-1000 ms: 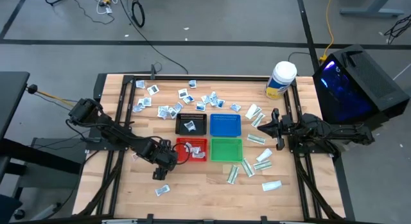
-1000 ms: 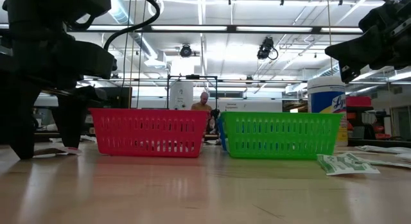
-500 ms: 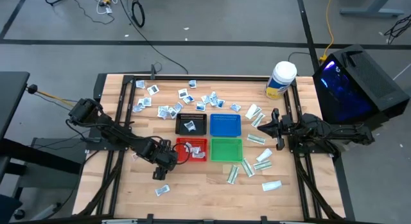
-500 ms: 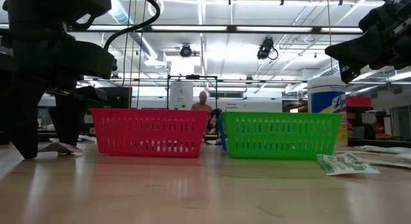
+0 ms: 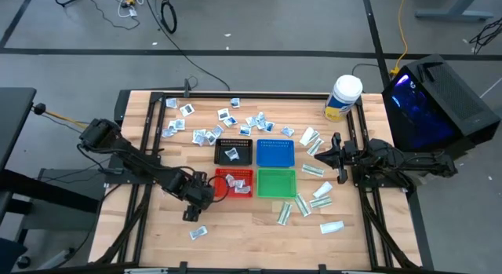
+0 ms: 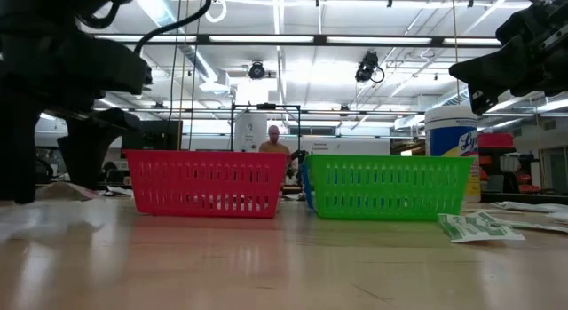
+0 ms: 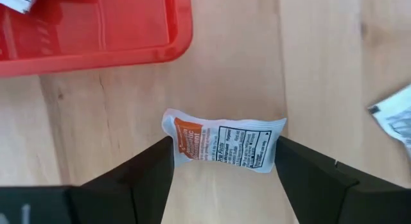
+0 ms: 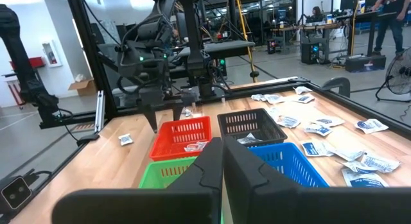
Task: Pick & Place First Aid Supplies
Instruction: Put the orange ointment pack into the orange bin
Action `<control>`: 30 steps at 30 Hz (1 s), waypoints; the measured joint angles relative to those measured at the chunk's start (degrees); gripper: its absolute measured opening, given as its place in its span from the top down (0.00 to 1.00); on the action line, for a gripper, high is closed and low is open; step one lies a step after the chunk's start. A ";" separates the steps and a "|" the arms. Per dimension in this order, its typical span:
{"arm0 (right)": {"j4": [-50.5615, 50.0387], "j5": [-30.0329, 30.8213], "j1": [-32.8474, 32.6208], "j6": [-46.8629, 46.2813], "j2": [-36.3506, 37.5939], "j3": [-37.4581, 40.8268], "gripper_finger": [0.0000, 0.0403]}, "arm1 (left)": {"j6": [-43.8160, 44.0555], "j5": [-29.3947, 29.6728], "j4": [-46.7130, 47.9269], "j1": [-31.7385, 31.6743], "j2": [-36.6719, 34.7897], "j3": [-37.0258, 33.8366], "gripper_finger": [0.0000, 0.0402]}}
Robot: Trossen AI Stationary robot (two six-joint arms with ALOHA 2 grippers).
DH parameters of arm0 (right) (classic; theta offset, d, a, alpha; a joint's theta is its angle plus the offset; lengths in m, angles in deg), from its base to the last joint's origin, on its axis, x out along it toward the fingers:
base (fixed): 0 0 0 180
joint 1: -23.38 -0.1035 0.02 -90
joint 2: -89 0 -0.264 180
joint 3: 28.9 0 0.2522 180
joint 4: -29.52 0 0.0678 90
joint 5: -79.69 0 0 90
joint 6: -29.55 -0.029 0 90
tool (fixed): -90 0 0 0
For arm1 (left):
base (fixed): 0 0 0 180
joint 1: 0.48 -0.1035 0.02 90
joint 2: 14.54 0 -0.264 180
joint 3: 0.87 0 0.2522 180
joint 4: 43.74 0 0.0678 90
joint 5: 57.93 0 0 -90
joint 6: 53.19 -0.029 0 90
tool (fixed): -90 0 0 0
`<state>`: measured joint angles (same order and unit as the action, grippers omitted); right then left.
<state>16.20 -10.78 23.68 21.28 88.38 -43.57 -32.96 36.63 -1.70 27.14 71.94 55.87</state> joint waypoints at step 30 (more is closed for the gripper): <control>-0.01 0.00 -0.01 -0.02 -0.02 0.02 0.96 | -3.83 3.56 6.62 -2.26 -10.19 10.50 0.34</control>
<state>16.20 -10.78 23.67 21.26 88.36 -43.55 -36.79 40.19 4.91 24.88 61.75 66.37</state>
